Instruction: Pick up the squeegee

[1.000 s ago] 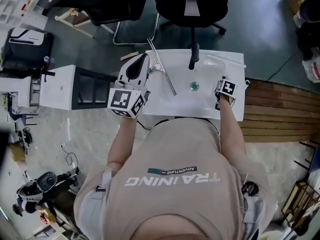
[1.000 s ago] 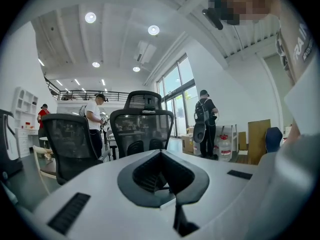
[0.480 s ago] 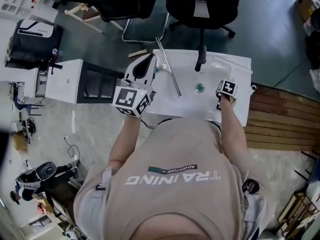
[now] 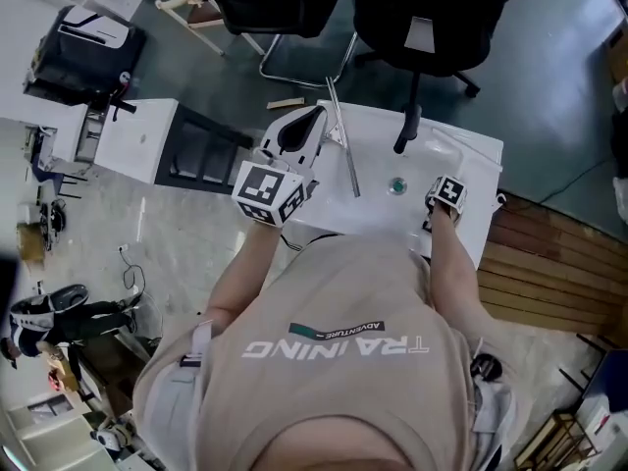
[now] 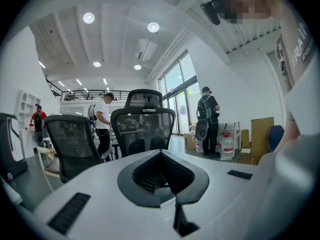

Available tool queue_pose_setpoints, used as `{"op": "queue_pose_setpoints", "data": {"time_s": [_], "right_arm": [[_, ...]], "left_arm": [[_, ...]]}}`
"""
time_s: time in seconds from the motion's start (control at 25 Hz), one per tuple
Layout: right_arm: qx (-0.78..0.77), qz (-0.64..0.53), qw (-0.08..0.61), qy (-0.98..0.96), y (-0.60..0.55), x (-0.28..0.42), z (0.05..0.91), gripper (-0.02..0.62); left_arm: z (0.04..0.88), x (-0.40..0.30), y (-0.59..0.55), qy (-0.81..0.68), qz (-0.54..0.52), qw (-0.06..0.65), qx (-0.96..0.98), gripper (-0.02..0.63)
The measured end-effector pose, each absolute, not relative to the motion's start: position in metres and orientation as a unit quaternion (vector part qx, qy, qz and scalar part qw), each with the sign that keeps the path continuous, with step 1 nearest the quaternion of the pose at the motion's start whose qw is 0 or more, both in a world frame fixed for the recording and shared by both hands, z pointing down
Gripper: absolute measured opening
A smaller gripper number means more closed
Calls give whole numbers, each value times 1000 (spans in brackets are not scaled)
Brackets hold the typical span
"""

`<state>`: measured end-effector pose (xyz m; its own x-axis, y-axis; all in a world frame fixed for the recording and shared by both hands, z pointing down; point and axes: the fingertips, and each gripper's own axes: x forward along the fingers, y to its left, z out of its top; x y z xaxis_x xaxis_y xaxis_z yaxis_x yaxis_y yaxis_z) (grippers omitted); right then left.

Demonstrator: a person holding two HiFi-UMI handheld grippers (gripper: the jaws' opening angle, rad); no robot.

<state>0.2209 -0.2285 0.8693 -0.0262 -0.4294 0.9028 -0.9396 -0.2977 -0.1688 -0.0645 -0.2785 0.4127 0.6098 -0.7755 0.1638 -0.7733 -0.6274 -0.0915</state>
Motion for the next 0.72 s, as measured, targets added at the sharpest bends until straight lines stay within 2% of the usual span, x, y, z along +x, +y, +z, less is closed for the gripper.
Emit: {"op": "queue_pose_setpoints", "data": {"time_s": [0.04,0.08,0.2,0.72], "right_arm": [[645,483,263,-531,-227,220,869,88],[643,485,258,-533,-226,219,869,48],[640,494,227,-543,-227,220,863,34],[629,444,164,-616,-239,229,801,29]], "left_arm": [[414,-63,-277,429,-93,1,-898,12],[415,-61,-276,426,-93,-2,-900,12],[416,-56,-273,419,-91,-4,-903,12],[423,-40,-268,393,-79,-11,-916,12]]}}
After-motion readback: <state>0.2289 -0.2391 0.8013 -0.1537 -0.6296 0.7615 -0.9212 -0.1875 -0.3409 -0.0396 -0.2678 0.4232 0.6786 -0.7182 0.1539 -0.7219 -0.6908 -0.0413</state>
